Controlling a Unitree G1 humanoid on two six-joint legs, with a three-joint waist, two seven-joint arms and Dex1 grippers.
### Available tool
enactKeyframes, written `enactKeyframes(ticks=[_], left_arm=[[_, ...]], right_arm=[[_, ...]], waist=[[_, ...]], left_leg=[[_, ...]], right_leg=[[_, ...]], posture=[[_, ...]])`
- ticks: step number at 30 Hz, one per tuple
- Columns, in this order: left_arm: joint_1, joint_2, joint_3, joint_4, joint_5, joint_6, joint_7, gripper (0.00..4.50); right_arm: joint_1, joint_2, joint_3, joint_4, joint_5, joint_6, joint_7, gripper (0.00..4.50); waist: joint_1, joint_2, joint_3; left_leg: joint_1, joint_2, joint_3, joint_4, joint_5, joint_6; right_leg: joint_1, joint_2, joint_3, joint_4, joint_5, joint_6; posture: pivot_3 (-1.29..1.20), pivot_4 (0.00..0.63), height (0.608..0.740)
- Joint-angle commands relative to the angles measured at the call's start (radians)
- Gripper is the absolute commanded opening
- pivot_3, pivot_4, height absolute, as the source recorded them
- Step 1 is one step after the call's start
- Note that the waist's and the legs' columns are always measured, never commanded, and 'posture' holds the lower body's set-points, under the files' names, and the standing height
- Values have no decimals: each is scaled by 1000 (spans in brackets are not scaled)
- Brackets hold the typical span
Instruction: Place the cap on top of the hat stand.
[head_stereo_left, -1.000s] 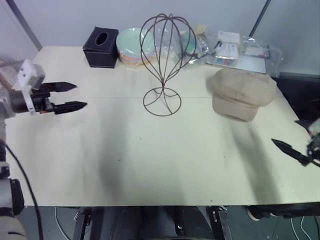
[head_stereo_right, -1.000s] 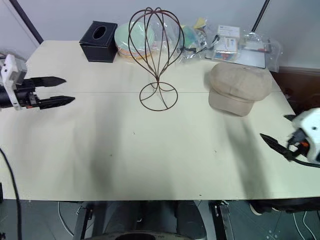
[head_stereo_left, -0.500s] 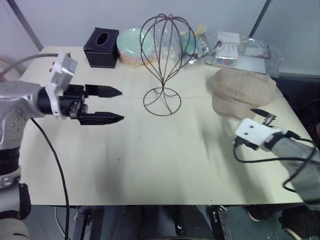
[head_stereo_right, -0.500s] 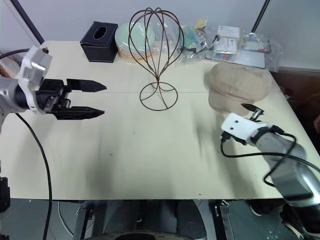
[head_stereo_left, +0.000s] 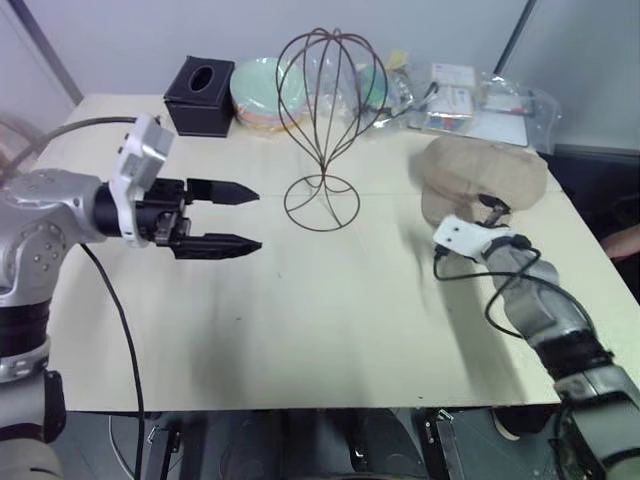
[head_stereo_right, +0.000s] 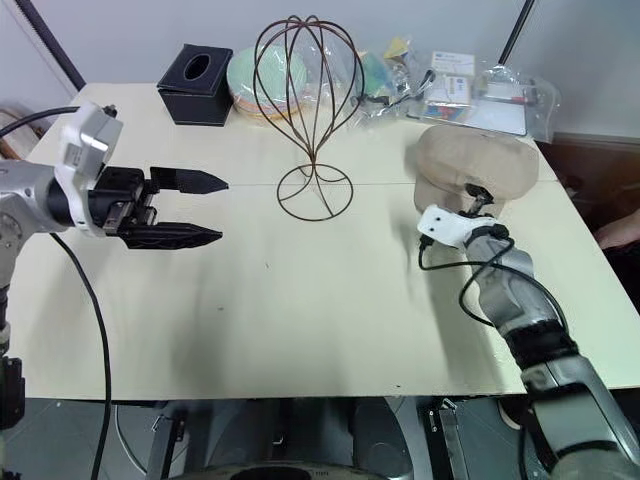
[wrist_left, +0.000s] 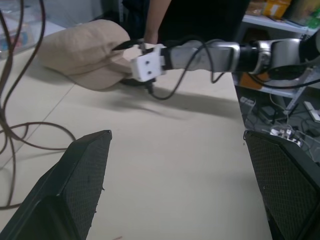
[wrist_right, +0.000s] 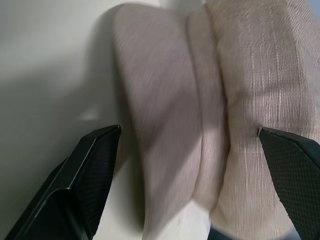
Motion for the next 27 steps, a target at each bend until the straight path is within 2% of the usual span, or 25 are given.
enactKeyframes(ticks=[1,4,9,11,12,16,19,23,27], left_arm=[[-20,2,13,-20,-14,-7,15,4428],[-17,4,18,-25,-20,-6,23,4500],[-10,3,30,-34,-29,-5,43,4500],[-4,4,37,-40,-36,-3,51,4500],[-1,4,41,-41,-39,-1,57,4500],[22,7,88,-45,-52,1,111,4500],[42,9,166,-44,-83,15,174,4500],[84,22,359,-44,-157,61,298,4500],[123,39,476,-52,-201,89,373,4500]], right_arm=[[-30,17,13,96,-6,-51,-4,4500],[-31,23,1,113,11,-84,6,3634],[-10,23,-15,100,18,-98,17,1027],[0,21,-23,92,18,-93,19,183],[3,22,-30,88,17,-89,15,45],[-4,4,-83,4,31,-83,9,45],[-43,-15,-142,-107,45,-88,3,45],[-224,-24,-198,-261,86,-132,22,45],[-411,18,-185,-280,113,-193,32,45]], waist=[[-4,0,0],[-9,0,0],[-12,0,0],[-12,0,0],[-12,0,0],[-12,0,0],[-12,1,1],[-23,5,4],[-29,5,4]], left_leg=[[0,0,0,0,0,0],[0,0,-1,1,0,0],[0,0,-1,1,0,0],[0,0,-1,1,0,0],[0,0,-1,1,0,0],[0,0,-1,1,0,0],[0,0,-1,1,0,0],[-1,0,0,1,0,0],[-2,0,1,-1,0,0]], right_leg=[[1,0,0,0,0,0],[1,0,0,0,0,0],[1,0,0,2,0,0],[1,0,0,2,0,0],[1,0,0,2,0,0],[1,0,0,2,0,0],[0,0,0,2,0,0],[-5,0,4,5,0,0],[-10,0,7,10,-1,0]], posture=[[0,150,740],[0,150,740],[0,150,740],[0,150,740],[0,150,740],[0,150,740],[0,150,740],[0,150,740],[0,150,740]])
